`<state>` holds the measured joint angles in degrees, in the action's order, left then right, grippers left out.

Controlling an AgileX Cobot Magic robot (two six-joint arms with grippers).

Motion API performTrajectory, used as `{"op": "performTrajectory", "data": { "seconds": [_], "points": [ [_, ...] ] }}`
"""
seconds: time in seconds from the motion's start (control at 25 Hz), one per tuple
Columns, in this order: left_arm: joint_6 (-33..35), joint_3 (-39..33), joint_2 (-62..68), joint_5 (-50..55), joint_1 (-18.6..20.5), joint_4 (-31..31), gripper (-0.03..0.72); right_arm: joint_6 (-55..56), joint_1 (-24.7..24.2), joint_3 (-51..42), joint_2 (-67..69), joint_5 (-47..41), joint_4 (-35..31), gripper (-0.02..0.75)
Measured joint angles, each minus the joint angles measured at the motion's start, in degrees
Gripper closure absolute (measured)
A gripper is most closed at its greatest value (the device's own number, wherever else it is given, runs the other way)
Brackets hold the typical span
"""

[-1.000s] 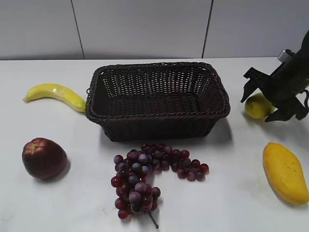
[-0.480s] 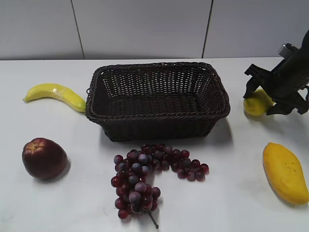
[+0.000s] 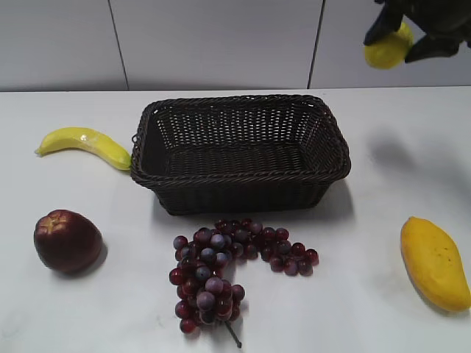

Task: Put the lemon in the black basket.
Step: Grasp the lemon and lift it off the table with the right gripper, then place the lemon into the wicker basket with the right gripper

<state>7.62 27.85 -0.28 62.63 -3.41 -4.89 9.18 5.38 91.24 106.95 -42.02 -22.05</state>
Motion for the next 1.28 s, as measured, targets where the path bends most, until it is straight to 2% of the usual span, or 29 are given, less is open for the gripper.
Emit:
{"op": "performTrajectory", "data": {
  "seconds": [0.12,0.2,0.4,0.56,0.76,0.96,1.28],
  "points": [
    [0.0,0.0,0.0,0.0,0.0,0.0,0.452,-5.0,3.4,3.7,-0.1,-2.7,-4.0,0.158],
    [0.0,0.0,0.0,0.0,0.0,0.0,0.452,-7.5,6.5,4.1,-0.1,-3.3,-4.4,0.158],
    [0.0,0.0,0.0,0.0,0.0,0.0,0.452,-10.5,14.7,4.4,3.2,-4.1,-2.0,0.158],
    [0.0,0.0,0.0,0.0,0.0,0.0,0.452,-10.7,18.3,4.4,9.0,-4.4,-0.2,0.158],
    [0.0,0.0,0.0,0.0,0.0,0.0,0.452,-10.7,19.0,4.4,14.7,-7.2,2.0,0.155],
    [0.0,0.0,0.0,0.0,0.0,0.0,0.452,-10.7,19.0,4.4,16.3,-9.2,4.3,0.073],
    [0.0,0.0,0.0,0.0,0.0,0.0,0.452,-10.7,19.0,10.0,10.6,-13.9,8.2,0.076]
  ]
}}
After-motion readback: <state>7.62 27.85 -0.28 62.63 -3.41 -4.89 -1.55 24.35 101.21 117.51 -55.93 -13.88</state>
